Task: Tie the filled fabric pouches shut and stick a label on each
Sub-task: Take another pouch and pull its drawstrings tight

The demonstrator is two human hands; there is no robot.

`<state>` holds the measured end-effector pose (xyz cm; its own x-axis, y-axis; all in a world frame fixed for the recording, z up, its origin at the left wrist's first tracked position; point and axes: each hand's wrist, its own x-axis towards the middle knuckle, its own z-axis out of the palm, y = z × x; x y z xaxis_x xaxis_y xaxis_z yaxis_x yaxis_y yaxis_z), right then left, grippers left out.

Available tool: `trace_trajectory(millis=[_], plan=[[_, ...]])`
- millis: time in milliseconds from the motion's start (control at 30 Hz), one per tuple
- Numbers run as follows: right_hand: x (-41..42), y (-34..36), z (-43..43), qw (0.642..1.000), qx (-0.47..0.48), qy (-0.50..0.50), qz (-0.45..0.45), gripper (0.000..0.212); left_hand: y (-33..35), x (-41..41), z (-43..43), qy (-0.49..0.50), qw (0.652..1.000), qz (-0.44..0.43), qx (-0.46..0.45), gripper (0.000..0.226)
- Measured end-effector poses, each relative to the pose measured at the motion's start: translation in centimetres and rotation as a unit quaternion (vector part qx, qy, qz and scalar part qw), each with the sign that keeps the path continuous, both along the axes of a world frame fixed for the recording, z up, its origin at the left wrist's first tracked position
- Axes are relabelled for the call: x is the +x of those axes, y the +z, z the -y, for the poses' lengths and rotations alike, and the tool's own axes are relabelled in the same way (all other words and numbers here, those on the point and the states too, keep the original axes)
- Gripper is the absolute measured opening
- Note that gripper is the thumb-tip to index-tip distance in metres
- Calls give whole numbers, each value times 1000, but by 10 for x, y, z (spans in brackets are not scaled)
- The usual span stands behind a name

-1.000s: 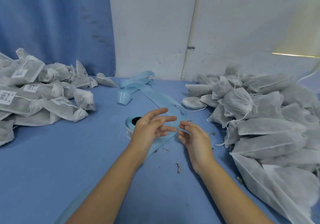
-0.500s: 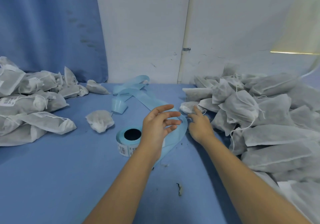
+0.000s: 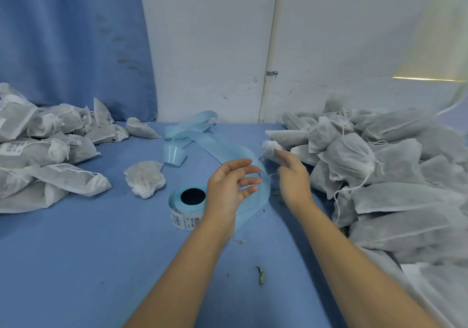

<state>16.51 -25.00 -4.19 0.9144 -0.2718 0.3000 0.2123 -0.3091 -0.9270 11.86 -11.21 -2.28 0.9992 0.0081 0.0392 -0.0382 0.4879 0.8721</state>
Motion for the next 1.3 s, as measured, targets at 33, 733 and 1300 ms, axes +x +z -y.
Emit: trace_trajectory(millis=[33, 733, 1300], plan=[[-8, 2, -3, 1000, 13, 4, 20, 61, 0, -2, 1, 3, 1000, -1, -3, 24], [-95, -28, -34, 990, -70, 98, 71, 53, -21, -48, -1, 137, 974, 8, 182, 8], [-96, -18, -32, 982, 167, 64, -65, 24, -32, -52, 0, -30, 988, 13, 148, 25]])
